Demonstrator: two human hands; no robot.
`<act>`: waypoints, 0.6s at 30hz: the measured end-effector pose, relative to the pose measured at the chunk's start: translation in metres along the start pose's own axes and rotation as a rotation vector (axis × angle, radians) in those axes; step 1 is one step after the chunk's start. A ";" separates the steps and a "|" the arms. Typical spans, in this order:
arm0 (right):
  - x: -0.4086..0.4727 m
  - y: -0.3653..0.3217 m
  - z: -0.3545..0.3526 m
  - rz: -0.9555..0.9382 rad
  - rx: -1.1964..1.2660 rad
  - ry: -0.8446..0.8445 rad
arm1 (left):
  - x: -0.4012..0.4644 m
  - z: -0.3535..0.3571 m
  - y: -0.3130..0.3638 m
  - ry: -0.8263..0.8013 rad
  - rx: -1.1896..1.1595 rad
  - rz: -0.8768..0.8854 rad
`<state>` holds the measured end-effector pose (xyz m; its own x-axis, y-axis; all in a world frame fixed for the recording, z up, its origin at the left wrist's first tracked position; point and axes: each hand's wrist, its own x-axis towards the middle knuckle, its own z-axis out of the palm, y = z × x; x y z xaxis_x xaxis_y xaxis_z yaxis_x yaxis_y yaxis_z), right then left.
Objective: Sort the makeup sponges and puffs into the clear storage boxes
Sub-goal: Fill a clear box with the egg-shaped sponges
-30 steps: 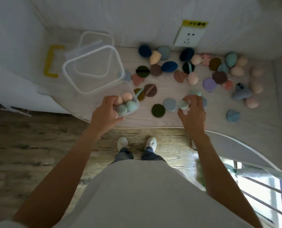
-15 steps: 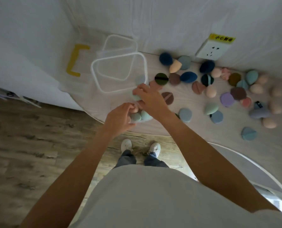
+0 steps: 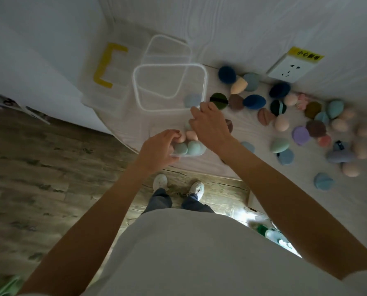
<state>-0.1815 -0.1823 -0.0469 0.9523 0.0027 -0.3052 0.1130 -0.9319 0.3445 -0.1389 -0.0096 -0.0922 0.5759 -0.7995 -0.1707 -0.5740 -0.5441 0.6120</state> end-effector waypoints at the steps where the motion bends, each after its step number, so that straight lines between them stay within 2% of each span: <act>1: 0.002 -0.001 -0.004 -0.002 0.003 -0.062 | 0.000 0.000 0.000 -0.008 0.006 0.001; 4: 0.010 -0.005 -0.006 -0.042 0.082 -0.157 | 0.002 -0.001 0.001 -0.019 0.023 -0.014; 8: 0.012 -0.003 -0.008 0.054 0.137 -0.190 | 0.002 -0.001 0.002 -0.020 0.025 -0.006; 11: 0.001 0.001 -0.007 0.134 0.008 -0.097 | 0.002 -0.001 0.003 -0.020 0.017 0.025; 18: -0.001 0.005 0.020 0.144 0.184 0.002 | 0.004 -0.002 0.002 -0.038 0.051 0.060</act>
<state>-0.1874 -0.1948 -0.0628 0.9554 -0.1349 -0.2628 -0.0776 -0.9730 0.2172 -0.1364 -0.0135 -0.0908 0.5176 -0.8395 -0.1652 -0.6362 -0.5067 0.5818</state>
